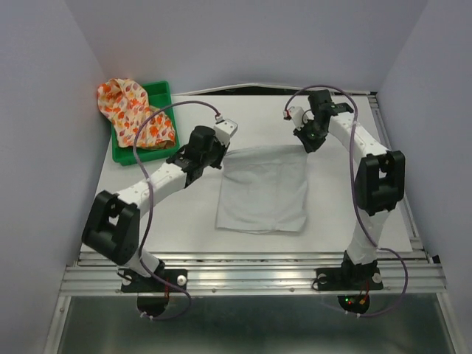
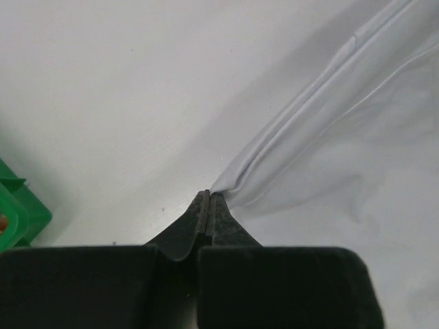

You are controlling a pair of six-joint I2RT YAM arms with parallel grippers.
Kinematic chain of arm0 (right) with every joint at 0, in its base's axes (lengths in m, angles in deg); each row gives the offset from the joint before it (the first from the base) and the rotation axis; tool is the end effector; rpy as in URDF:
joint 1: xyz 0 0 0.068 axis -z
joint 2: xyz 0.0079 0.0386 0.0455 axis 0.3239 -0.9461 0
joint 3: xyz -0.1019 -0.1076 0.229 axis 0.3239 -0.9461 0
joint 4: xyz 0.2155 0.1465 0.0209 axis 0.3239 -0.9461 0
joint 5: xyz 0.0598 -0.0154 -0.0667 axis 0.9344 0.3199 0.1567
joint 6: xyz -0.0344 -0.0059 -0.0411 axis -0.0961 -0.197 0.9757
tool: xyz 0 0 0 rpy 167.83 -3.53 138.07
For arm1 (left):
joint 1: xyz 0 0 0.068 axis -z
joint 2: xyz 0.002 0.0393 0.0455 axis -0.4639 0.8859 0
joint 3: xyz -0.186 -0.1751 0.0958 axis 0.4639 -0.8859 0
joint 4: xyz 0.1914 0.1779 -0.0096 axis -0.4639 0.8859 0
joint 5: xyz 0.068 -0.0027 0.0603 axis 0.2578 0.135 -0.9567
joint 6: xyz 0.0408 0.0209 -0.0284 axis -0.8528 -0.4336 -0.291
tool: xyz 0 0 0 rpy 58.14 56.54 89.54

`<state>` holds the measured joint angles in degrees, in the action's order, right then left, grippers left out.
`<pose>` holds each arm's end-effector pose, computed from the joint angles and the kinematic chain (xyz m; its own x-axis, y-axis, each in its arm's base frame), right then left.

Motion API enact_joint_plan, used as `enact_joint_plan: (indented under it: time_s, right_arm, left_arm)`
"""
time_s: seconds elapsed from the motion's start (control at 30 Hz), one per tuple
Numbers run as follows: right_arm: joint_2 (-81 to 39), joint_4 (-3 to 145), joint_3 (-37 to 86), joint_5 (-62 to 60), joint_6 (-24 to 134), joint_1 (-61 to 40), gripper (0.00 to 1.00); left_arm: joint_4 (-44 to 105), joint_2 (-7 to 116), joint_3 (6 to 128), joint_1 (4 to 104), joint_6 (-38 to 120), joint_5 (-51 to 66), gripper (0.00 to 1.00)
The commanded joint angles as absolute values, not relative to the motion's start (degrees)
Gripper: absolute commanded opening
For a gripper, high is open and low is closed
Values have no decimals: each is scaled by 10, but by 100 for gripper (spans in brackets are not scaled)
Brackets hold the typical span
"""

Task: Fold and stack the skirts
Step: Flatten the skirt out

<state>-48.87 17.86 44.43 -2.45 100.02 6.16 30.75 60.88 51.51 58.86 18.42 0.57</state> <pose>0.3893 0.0922 0.2633 -0.5483 -0.7526 -0.3646 -0.7619 0.6293 -0.1534 0.2834 -0.1727 0.2814 -0.2318 0.3573 -0.9048 0.5883 0.7922 0.1621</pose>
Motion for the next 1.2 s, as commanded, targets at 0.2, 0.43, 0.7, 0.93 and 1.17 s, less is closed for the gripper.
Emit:
enact_joint_plan:
  time_s: [0.2,0.43,0.7,0.93,1.17]
  right_arm:
    - [-705,191,752,-70,927,93,100]
    - [-649,101,793,5,871,133,99]
    - [-468,68,460,175,907,133,65]
    - [-444,72,320,197,895,86,49]
    - [-484,110,260,180,865,54,43]
  left_arm:
    - [322,855,793,519,200,21,60]
    - [384,757,789,502,136,64,83]
    - [479,664,661,507,125,302,61]
    - [481,650,549,564,109,292,44]
    - [488,700,514,599,100,251,40]
